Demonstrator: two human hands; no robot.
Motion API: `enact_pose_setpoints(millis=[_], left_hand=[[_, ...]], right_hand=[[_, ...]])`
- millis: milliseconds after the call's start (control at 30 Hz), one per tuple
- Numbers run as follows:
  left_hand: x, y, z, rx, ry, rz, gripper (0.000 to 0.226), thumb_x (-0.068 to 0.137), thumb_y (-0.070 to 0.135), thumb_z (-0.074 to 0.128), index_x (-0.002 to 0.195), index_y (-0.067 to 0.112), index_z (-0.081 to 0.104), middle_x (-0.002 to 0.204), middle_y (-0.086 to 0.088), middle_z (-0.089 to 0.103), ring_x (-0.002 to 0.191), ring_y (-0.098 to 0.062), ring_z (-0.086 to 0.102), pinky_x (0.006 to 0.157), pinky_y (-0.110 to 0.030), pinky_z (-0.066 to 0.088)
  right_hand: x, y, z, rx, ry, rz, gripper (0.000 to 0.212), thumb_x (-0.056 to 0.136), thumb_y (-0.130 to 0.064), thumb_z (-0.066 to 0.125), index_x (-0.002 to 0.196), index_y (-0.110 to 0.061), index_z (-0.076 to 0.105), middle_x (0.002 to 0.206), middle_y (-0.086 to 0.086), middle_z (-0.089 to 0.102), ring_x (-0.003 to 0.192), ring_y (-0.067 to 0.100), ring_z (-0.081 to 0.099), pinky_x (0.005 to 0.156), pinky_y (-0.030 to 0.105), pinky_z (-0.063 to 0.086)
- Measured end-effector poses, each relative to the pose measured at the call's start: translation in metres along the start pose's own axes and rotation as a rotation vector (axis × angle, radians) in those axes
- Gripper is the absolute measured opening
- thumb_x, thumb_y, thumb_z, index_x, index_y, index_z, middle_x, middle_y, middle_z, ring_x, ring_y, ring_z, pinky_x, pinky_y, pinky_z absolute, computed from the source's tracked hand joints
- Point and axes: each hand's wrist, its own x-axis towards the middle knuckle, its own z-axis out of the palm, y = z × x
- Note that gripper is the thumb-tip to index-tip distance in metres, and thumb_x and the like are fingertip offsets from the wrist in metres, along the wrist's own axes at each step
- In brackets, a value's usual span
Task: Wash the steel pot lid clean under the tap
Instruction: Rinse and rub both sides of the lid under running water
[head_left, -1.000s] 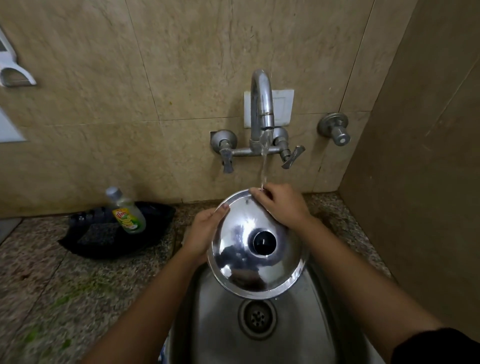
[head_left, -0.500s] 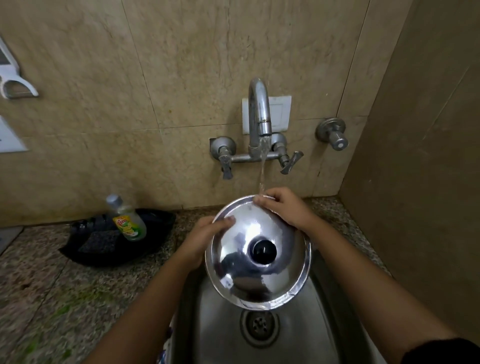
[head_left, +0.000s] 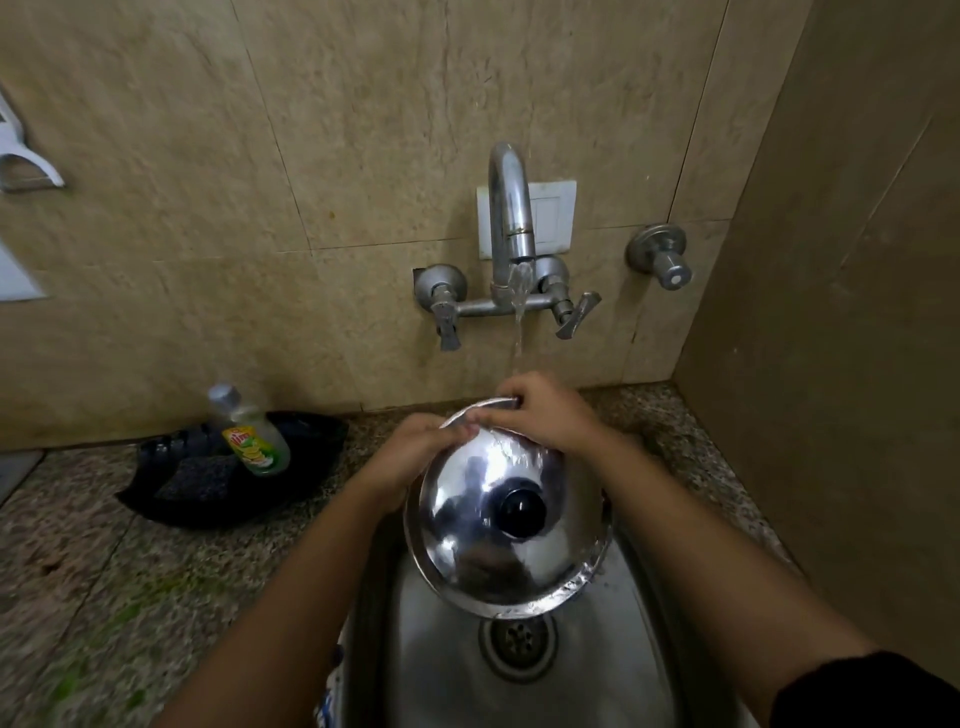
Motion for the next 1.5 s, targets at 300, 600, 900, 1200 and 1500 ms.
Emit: enact_pose_setpoints(millis=[300,600,900,1200,1500], left_hand=[[-0.010,-0.009,-0.004,-0.215,0.125,-0.037,0.024,0.089,0.018,0.060,0.094,-0.003,0.069,0.078,-0.015,0.073,0.071,-0.028,0.069,0.067,-0.030,0.056],[-0.020,-0.027,0.012,-0.293,0.335,0.049,0.028,0.092,0.027,0.059,0.088,0.001,0.070,0.075,-0.010,0.073,0.066,-0.019,0.068,0.057,-0.026,0.053],[-0.009,-0.044,0.012,-0.761,0.701,-0.168,0.054,0.088,0.062,0.047,0.119,0.019,0.058,0.127,-0.009,0.060,0.110,-0.028,0.058,0.096,-0.048,0.049],[0.015,-0.048,0.053,-0.808,0.543,-0.407,0.111,0.042,0.091,0.055,0.130,0.025,0.050,0.132,-0.009,0.057,0.120,-0.037,0.052,0.100,-0.064,0.038],[0.021,-0.042,0.086,-0.700,0.463,-0.299,0.063,0.064,0.075,0.062,0.101,0.024,0.065,0.118,-0.009,0.066,0.107,-0.034,0.061,0.097,-0.054,0.048]], right_hand=[[-0.002,0.014,-0.002,0.021,0.294,0.132,0.052,0.078,-0.068,0.056,0.063,-0.019,0.059,0.059,-0.003,0.060,0.057,0.011,0.056,0.056,0.034,0.044],[-0.008,0.013,0.024,-0.182,0.479,0.000,0.035,0.097,-0.044,0.042,0.085,-0.019,0.063,0.074,0.008,0.068,0.067,0.027,0.063,0.058,0.033,0.045],[-0.034,0.023,0.064,0.843,0.552,0.309,0.028,0.101,-0.028,0.042,0.093,-0.011,0.063,0.081,0.001,0.063,0.075,0.010,0.058,0.063,0.013,0.047],[-0.036,0.037,0.030,0.761,0.830,0.362,0.041,0.101,-0.029,0.042,0.080,0.001,0.062,0.066,0.005,0.052,0.061,0.011,0.046,0.054,0.021,0.041],[-0.061,0.068,0.014,0.681,0.973,0.401,0.048,0.100,-0.027,0.044,0.053,-0.021,0.043,0.049,-0.005,0.038,0.037,-0.002,0.036,0.040,0.011,0.028]])
